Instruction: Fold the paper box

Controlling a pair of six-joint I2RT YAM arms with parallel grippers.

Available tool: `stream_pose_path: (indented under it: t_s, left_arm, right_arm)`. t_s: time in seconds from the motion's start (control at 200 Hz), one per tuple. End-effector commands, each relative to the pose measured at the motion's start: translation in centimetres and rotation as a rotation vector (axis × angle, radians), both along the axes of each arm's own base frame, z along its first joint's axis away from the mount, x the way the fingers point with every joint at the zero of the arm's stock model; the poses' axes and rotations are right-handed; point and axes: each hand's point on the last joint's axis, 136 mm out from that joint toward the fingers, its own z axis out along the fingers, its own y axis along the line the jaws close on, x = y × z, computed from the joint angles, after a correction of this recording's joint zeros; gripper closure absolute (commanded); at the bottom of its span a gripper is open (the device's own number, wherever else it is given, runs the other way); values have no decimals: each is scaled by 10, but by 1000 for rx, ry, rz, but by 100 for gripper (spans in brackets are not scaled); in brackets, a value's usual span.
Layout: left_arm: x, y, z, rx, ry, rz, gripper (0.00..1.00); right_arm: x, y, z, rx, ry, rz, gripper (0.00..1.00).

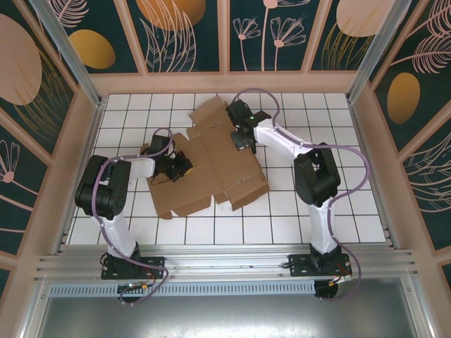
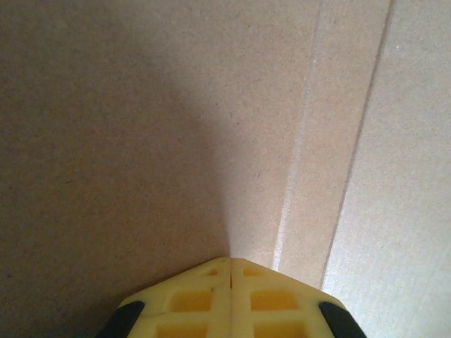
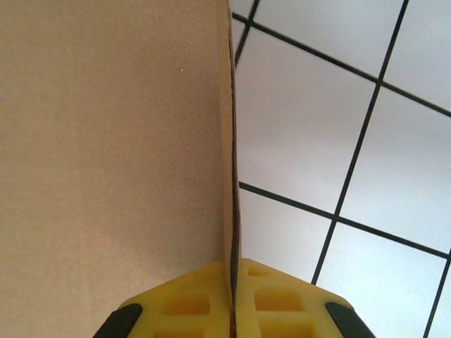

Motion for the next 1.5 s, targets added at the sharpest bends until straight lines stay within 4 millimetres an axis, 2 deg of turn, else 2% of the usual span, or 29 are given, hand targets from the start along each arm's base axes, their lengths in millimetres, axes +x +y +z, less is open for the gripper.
stream_pose_path:
  t_s: [0.0, 0.19, 0.385, 0.691, 0.841, 0.926, 1.026, 1.181, 1.296, 1.491]
  left_arm:
    - [1, -11, -5, -21, 5, -22, 100]
    - [1, -12, -6, -29, 8, -20, 100]
    - [2, -13, -3, -41, 0, -18, 100]
    - [3, -12, 1, -49, -10, -11, 100]
    - [2, -10, 2, -49, -11, -5, 100]
    - [2, -8, 1, -48, -10, 1, 100]
    - [2, -8, 1, -47, -10, 2, 100]
    - [2, -5, 1, -41, -9, 6, 100]
    - [4, -2, 3, -28, -18, 10, 100]
    - [4, 0, 5, -13, -24, 9, 100]
  right_arm:
    - [-20, 45, 29, 162, 55, 97, 92]
    - [-32, 82, 45, 209, 77, 152, 91]
    - [-58, 130, 49, 256, 117, 218, 90]
    - [-104, 184, 17, 316, 219, 294, 89]
    - [-114, 197, 3, 350, 257, 296, 89]
    - [-116, 198, -4, 361, 270, 291, 89]
    - [-112, 195, -2, 349, 253, 282, 89]
    - [-97, 181, 24, 354, 192, 255, 88]
    - [-78, 156, 50, 340, 123, 207, 87]
    - [-42, 95, 81, 245, 3, 101, 84]
